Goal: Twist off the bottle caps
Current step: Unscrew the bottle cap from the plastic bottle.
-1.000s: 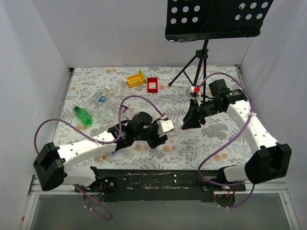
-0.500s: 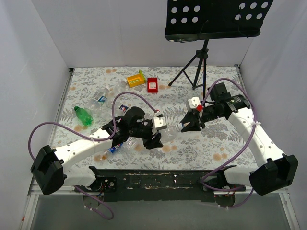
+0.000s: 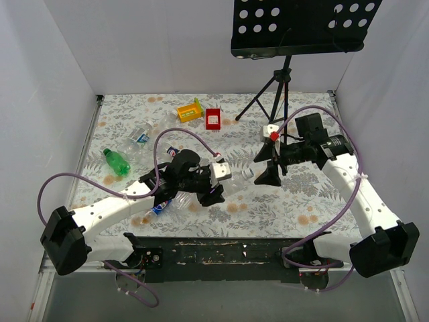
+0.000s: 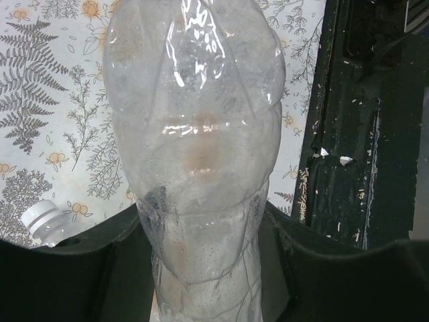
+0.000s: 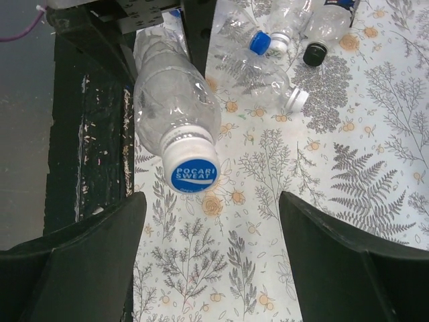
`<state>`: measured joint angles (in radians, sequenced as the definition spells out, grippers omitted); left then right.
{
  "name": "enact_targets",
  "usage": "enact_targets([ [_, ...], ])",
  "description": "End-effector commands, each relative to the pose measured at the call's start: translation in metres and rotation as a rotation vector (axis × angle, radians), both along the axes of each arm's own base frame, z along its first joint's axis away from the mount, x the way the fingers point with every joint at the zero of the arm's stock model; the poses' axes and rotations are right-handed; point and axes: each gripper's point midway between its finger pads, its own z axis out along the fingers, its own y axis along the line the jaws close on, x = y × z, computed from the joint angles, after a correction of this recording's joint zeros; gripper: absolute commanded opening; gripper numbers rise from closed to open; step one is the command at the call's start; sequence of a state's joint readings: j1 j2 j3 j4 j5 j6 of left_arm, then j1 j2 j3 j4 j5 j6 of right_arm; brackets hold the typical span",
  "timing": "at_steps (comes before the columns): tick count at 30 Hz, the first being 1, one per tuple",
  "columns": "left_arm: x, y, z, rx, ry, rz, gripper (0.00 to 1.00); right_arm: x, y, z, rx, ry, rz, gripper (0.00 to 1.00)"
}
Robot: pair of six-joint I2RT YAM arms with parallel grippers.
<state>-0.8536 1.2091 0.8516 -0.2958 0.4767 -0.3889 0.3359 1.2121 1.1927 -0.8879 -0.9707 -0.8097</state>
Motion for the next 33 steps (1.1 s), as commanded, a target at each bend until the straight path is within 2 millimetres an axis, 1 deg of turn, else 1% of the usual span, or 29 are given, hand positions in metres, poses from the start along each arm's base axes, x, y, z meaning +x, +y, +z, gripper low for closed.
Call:
enact_targets([
  [1,0.003,0.006,0.017,-0.02,-0.058,0.017,0.04,0.0,-0.006,0.026,0.025,0.0,-0.056,0.88],
  [5,0.003,0.009,0.014,-0.011,-0.059,0.027,0.04,-0.004,-0.013,0.025,0.024,0.009,-0.084,0.89],
  [11,0.005,0.009,0.019,-0.018,-0.074,0.037,0.04,-0.005,-0.02,0.025,0.026,0.03,-0.126,0.89],
  [16,0.009,0.009,0.022,-0.025,-0.081,0.057,0.04,-0.004,-0.02,0.027,0.067,0.08,-0.144,0.89],
  [24,0.012,0.009,0.026,-0.042,-0.091,0.081,0.03,-0.004,-0.019,0.025,0.117,0.164,-0.149,0.89],
  [33,0.017,0.01,0.026,-0.021,-0.115,0.104,0.03,0.0,-0.021,0.025,0.131,0.198,-0.16,0.9],
])
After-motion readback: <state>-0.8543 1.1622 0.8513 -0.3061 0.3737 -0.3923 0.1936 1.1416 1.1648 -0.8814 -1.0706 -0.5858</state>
